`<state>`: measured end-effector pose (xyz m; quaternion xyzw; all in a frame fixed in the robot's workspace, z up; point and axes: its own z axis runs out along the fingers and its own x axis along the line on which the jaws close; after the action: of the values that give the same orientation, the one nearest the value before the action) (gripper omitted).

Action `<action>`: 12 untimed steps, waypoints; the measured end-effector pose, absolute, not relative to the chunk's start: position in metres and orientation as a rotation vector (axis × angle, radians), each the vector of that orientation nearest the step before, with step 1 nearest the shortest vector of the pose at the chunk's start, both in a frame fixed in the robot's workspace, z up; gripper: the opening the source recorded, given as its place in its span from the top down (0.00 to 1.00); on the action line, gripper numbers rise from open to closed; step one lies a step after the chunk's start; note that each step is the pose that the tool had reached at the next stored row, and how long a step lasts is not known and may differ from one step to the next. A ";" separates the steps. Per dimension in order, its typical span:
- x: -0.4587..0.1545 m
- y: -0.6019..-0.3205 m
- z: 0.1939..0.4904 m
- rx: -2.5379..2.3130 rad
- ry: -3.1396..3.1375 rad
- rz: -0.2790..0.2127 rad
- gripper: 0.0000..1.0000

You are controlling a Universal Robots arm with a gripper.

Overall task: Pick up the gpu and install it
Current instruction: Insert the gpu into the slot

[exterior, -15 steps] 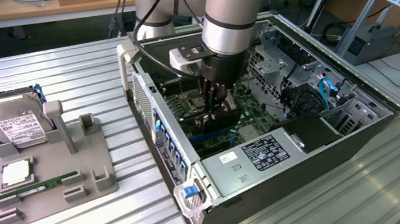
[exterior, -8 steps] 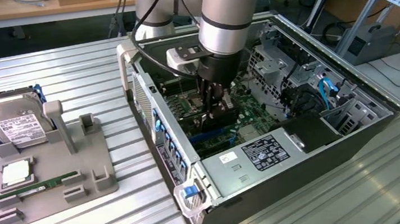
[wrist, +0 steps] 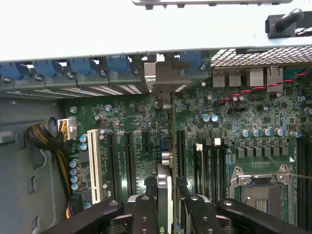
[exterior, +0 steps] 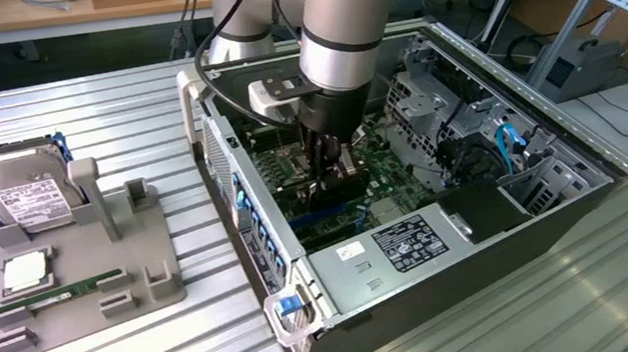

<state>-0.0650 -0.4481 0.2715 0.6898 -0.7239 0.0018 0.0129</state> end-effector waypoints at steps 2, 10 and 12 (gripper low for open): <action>-0.064 -0.449 0.271 2.149 -2.256 0.005 0.73; -0.056 -0.458 0.272 2.156 -2.262 -0.009 0.73; -0.060 -0.458 0.272 2.156 -2.262 -0.009 0.73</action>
<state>-0.0604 -0.4582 0.2716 0.6899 -0.7239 -0.0030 0.0084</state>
